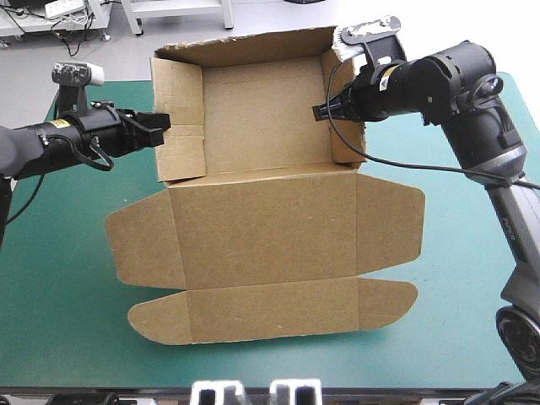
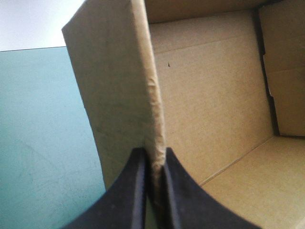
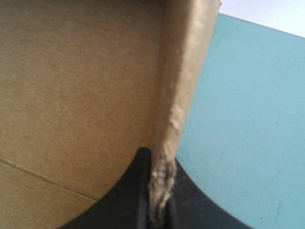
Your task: Fold the box
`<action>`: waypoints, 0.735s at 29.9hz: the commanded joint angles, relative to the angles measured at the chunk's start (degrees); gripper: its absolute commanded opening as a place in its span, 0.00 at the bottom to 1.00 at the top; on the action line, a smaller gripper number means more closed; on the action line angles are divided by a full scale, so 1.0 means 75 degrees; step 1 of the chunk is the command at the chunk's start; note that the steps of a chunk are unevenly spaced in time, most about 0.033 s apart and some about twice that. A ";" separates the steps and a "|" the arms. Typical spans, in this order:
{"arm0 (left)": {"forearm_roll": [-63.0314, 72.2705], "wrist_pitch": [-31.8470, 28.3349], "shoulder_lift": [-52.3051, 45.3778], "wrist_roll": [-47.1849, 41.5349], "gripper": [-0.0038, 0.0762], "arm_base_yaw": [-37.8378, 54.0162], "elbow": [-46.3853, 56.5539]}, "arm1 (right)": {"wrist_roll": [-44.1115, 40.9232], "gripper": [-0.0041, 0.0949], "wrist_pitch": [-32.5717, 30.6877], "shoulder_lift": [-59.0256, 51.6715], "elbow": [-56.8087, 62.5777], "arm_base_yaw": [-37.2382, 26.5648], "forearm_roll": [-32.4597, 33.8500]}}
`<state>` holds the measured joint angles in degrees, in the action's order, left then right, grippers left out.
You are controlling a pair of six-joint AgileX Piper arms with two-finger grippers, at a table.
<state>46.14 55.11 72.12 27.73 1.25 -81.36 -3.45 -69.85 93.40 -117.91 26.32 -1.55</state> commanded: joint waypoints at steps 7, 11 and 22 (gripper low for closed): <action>-0.2410 0.1890 0.1097 -0.2323 0.03 -0.0919 -0.2472 | -0.0397 0.03 -0.0291 -0.0071 0.0061 0.0037 0.0001; -0.3581 0.2127 0.1824 -0.2976 0.03 -0.1466 -0.2512 | -0.0583 0.03 -0.0291 0.0297 0.0380 -0.0090 -0.0154; -0.4894 0.2279 0.3617 -0.4069 0.03 -0.1992 -0.2724 | -0.0724 0.03 -0.0291 0.1913 0.0512 -0.0691 -0.1076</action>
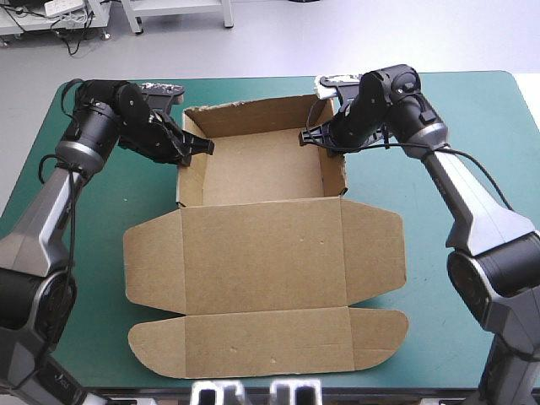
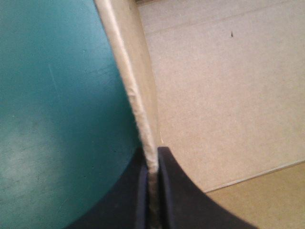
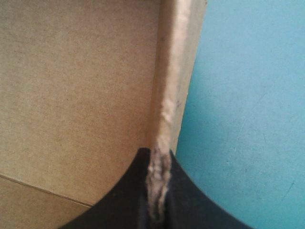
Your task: Fold the box
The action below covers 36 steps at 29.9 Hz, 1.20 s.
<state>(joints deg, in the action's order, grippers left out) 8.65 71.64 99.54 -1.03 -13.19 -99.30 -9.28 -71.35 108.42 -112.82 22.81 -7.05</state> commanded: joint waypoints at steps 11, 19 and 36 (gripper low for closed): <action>0.0038 0.0344 0.1538 -0.0629 0.03 -0.0067 -0.1419 | 0.0072 0.03 -0.0077 0.1350 -0.0166 -0.0525 -0.0279; -0.0261 0.0331 0.2077 -0.0650 0.04 -0.0067 -0.1918 | 0.0411 0.06 -0.0065 0.1499 -0.0166 -0.0511 0.0232; -0.0240 0.0343 0.2185 -0.0665 0.51 -0.0053 -0.1918 | 0.0588 0.47 -0.0079 0.1488 -0.0648 -0.0511 -0.0365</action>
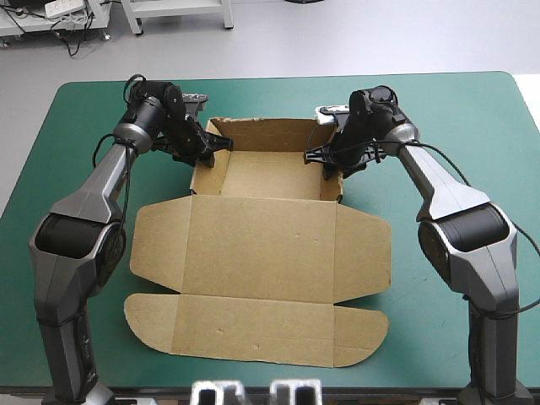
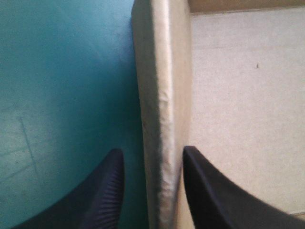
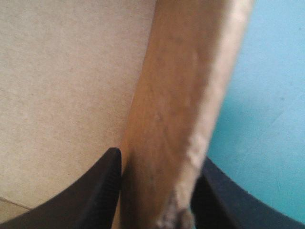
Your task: Fold the box
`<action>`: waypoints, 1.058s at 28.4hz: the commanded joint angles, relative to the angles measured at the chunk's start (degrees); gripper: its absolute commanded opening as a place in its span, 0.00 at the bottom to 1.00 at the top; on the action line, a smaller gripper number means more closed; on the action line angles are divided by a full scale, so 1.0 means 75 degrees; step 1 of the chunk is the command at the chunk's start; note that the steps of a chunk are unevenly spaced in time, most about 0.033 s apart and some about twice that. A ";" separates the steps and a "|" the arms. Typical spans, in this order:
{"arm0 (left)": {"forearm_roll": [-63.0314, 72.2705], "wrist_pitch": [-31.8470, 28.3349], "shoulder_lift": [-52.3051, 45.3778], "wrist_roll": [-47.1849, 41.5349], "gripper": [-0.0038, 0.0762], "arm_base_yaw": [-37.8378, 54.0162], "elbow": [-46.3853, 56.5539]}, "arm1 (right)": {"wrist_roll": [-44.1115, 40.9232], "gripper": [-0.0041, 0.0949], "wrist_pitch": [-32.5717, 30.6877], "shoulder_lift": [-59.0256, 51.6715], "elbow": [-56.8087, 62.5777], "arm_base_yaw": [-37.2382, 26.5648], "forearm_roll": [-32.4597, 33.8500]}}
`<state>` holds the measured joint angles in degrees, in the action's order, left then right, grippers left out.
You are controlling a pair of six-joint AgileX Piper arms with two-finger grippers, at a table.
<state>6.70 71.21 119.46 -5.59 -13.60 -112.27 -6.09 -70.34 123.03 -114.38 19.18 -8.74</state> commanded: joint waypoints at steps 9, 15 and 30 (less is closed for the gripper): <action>-0.0011 0.0400 -0.0580 -0.0056 0.54 0.0145 -0.0233 | 0.0028 0.47 -0.0213 -0.0705 -0.1108 -0.0159 0.0121; 0.0255 0.0400 -0.1203 -0.0056 0.54 0.0594 -0.0308 | -0.0047 0.47 -0.0213 -0.1216 -0.1118 -0.0247 0.0492; 0.1662 0.0400 -0.5074 0.0941 0.40 0.0733 -0.0239 | -0.0011 0.47 -0.0213 -0.1953 -0.0558 -0.0247 -0.0340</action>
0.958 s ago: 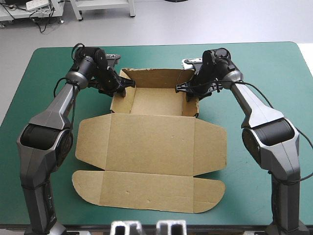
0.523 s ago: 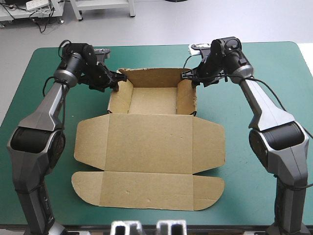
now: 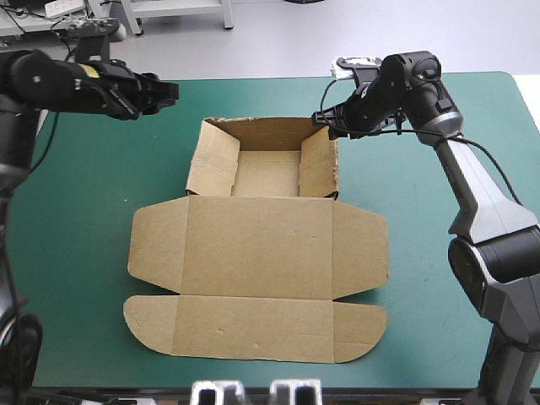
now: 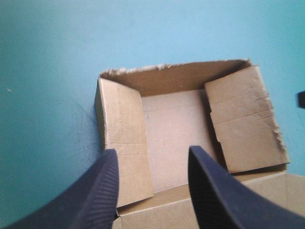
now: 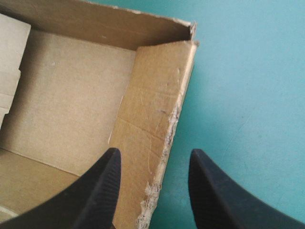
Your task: Fold the box
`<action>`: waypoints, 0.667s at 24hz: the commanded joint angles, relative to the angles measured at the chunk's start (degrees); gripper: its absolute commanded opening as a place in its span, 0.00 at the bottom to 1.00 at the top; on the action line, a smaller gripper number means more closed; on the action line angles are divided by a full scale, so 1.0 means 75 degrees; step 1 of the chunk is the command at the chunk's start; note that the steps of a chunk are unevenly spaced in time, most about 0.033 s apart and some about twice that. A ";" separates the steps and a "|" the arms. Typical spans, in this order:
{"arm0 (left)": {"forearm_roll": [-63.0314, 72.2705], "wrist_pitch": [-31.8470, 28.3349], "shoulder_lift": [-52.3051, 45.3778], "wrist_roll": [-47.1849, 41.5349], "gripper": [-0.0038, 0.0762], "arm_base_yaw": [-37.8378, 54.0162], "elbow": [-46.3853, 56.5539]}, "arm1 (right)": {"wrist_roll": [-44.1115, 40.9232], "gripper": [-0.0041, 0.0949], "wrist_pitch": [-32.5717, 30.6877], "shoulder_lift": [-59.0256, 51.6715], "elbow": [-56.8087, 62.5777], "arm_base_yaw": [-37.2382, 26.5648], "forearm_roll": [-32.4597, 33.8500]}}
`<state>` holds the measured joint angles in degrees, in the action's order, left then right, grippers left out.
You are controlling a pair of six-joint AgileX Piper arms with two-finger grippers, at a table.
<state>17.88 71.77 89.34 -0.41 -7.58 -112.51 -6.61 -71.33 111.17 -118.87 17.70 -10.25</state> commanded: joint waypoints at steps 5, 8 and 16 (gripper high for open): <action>-0.0209 0.0325 -0.3508 0.0734 0.35 -0.0071 0.1464 | 0.0078 0.47 -0.0068 0.0170 0.0255 -0.0049 -0.0243; -0.0939 0.0325 -0.5226 0.0734 0.35 -0.0071 0.3471 | 0.0249 0.47 -0.0080 0.0564 0.0255 -0.0049 -0.0328; -0.2016 0.0325 -0.7522 0.0734 0.35 -0.0071 0.5768 | 0.0322 0.03 -0.0080 0.0634 0.0228 -0.0068 -0.0131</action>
<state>5.18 71.84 35.90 5.00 -7.94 -71.03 -4.88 -71.05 120.42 -115.72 17.70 -12.30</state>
